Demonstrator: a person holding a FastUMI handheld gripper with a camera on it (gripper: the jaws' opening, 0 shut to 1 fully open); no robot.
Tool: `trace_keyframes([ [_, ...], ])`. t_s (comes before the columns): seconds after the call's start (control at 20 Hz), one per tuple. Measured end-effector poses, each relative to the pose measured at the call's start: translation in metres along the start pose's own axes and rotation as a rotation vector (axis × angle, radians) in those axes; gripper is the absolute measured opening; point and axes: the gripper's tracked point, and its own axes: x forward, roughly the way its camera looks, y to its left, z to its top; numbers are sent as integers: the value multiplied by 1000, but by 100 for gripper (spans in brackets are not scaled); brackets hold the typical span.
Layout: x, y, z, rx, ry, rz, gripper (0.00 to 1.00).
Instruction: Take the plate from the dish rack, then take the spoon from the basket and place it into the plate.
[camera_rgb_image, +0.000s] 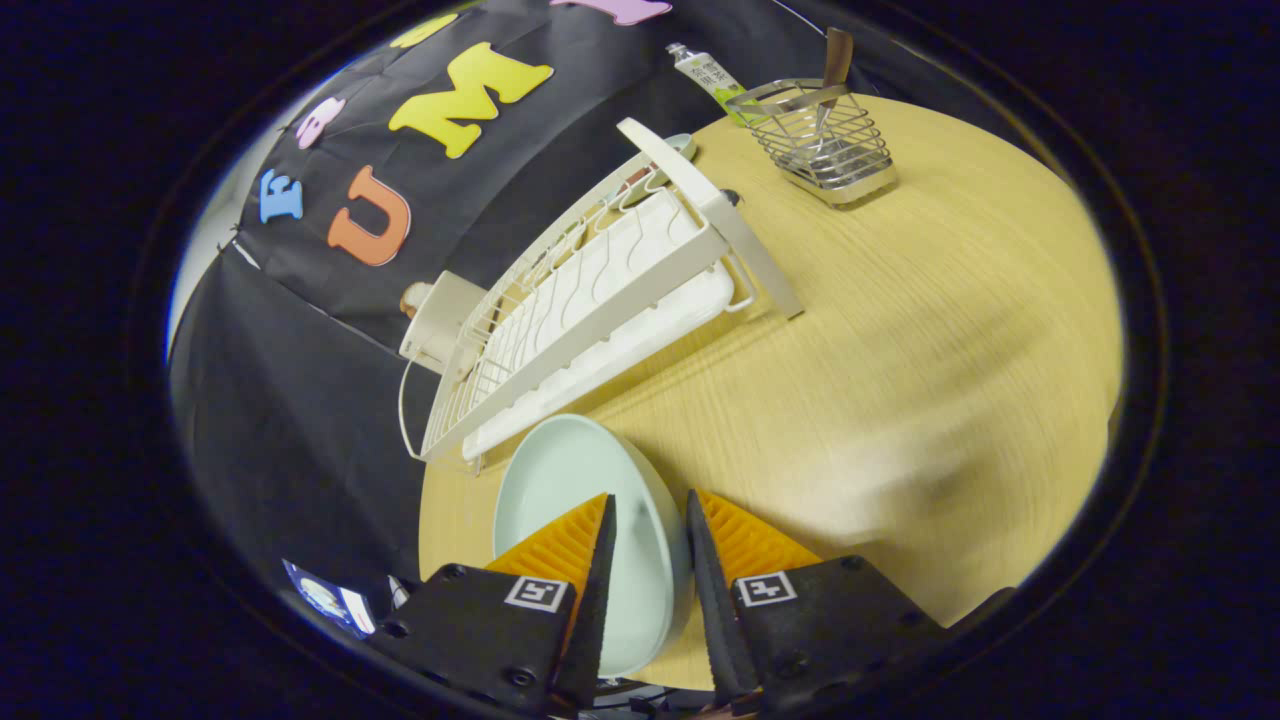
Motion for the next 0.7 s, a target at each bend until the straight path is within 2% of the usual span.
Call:
trace_keyframes([
  [0.15,-14,0,7,-79,-59,-9,51],
  [0.25,-30,-4,18,-198,-148,-48,54],
  [0.45,-82,-21,52,-433,-432,-192,76],
  [0.6,-123,-37,72,-488,-638,-248,99],
  [0.7,-139,-58,86,-472,-727,-286,100],
])
